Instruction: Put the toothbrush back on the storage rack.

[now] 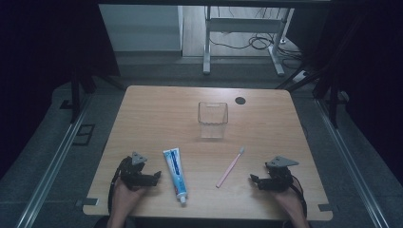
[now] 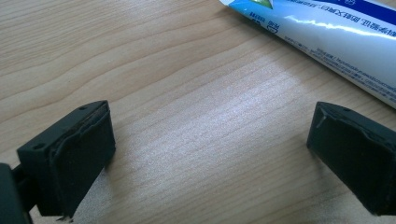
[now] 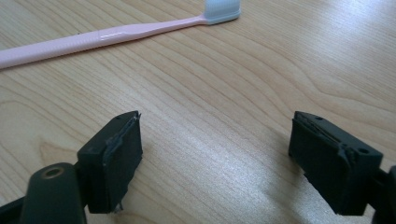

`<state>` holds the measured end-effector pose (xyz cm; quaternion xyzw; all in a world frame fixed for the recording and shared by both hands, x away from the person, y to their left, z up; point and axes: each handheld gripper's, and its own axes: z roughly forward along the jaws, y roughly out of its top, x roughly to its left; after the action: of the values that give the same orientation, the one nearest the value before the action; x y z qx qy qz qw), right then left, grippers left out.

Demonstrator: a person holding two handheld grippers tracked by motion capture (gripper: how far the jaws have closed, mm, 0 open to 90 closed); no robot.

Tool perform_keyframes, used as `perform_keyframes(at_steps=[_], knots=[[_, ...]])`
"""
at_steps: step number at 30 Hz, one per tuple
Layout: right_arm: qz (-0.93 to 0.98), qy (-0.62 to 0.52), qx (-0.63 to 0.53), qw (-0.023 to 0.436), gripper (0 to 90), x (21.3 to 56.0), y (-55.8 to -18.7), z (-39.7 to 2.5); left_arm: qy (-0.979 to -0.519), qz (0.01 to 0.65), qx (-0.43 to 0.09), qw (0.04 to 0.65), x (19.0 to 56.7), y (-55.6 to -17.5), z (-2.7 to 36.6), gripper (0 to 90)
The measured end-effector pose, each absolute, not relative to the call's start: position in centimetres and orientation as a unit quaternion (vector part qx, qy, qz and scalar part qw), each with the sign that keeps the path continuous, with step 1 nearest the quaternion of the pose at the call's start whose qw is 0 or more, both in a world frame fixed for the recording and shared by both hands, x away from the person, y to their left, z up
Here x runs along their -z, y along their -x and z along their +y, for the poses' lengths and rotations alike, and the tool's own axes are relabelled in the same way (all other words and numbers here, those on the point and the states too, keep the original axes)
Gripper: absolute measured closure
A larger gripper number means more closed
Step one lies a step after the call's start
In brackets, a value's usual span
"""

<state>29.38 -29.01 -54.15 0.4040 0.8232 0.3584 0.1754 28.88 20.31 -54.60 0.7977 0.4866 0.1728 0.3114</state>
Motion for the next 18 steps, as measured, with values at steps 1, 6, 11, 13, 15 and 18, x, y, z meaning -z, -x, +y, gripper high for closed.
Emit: perform_keyframes(at_steps=[1, 6, 11, 13, 15, 18], knots=[[0.823, -0.404, -0.359, 0.174, 18.6, 54.13, -29.37, -29.0, -0.798, 0.487, -0.173, 0.311, 54.6, -28.88, 20.31, 0.7], [0.825, -0.404, -0.357, 0.172, 22.1, 53.98, -29.3, -28.86, -0.798, 0.487, -0.173, 0.311, 54.6, -28.88, 20.31, 0.7], [0.825, -0.409, -0.355, 0.164, 25.3, 53.75, -29.23, -28.8, -0.798, 0.487, -0.173, 0.311, 54.6, -28.88, 20.31, 0.7], [0.822, -0.41, -0.361, 0.16, 26.4, 53.52, -29.18, -28.83, -0.798, 0.487, -0.173, 0.311, 54.6, -28.88, 20.31, 0.7], [0.818, -0.412, -0.368, 0.158, 27.9, 53.32, -29.07, -28.82, -0.798, 0.487, -0.173, 0.311, 54.6, -28.89, 20.31, 0.7], [0.816, -0.412, -0.373, 0.159, 30.6, 53.14, -29.0, -28.82, -0.798, 0.487, -0.173, 0.311, 54.6, -28.89, 20.31, 0.7]])
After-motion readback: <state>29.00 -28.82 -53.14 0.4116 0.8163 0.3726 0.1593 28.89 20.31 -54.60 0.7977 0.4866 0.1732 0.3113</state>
